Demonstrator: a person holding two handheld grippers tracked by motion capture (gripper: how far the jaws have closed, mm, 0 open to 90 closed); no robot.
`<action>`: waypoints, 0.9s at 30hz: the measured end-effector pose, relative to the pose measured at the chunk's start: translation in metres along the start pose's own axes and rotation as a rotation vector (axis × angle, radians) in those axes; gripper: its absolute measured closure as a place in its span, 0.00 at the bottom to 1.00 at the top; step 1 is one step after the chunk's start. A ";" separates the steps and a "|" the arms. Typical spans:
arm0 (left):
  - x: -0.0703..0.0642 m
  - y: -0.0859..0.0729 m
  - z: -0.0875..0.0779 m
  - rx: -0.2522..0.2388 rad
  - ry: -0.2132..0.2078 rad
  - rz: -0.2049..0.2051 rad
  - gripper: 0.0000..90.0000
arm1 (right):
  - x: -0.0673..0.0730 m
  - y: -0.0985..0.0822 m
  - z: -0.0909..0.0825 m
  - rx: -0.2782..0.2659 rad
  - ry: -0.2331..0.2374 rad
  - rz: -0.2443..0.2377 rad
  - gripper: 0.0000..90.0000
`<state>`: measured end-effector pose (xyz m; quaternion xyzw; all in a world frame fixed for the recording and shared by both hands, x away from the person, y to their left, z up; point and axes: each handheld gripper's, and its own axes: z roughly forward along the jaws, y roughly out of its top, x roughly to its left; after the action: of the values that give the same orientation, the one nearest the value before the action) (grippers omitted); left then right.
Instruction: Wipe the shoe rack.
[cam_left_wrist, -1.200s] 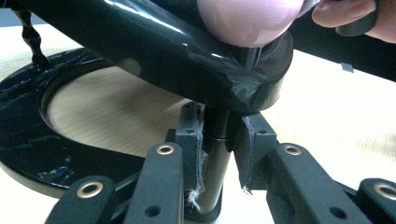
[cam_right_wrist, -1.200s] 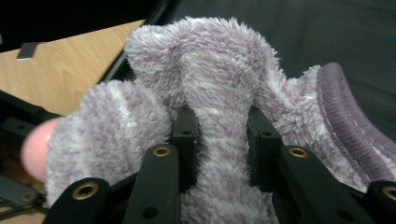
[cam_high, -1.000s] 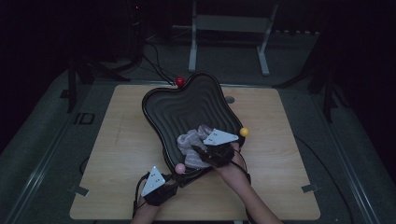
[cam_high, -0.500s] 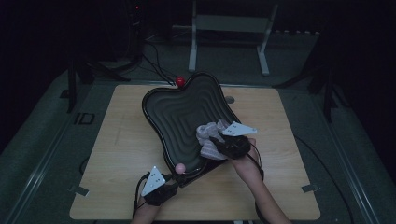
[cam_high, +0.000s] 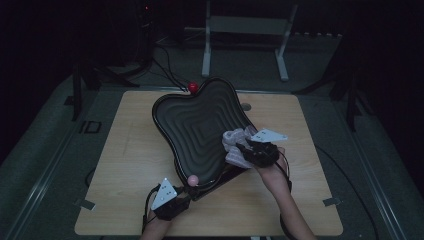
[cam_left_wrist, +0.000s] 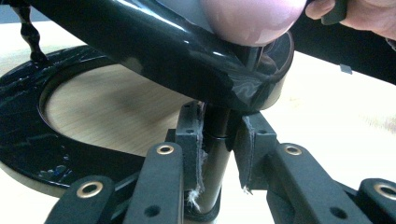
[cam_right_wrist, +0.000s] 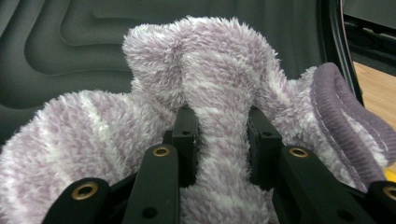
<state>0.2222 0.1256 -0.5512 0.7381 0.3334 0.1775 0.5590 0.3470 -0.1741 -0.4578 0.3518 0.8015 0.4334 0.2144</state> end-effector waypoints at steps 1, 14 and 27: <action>0.000 0.000 0.000 0.000 0.004 0.005 0.82 | 0.000 0.000 0.000 0.001 -0.006 0.001 0.77; 0.001 -0.001 0.000 -0.006 -0.011 0.002 0.82 | 0.005 0.052 0.009 -0.050 0.065 -0.013 0.77; 0.003 0.000 0.000 -0.004 -0.018 0.008 0.82 | 0.018 0.148 0.050 -0.091 0.128 -0.045 0.76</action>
<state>0.2241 0.1272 -0.5519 0.7399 0.3248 0.1738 0.5629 0.4238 -0.0780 -0.3605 0.2954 0.8006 0.4861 0.1882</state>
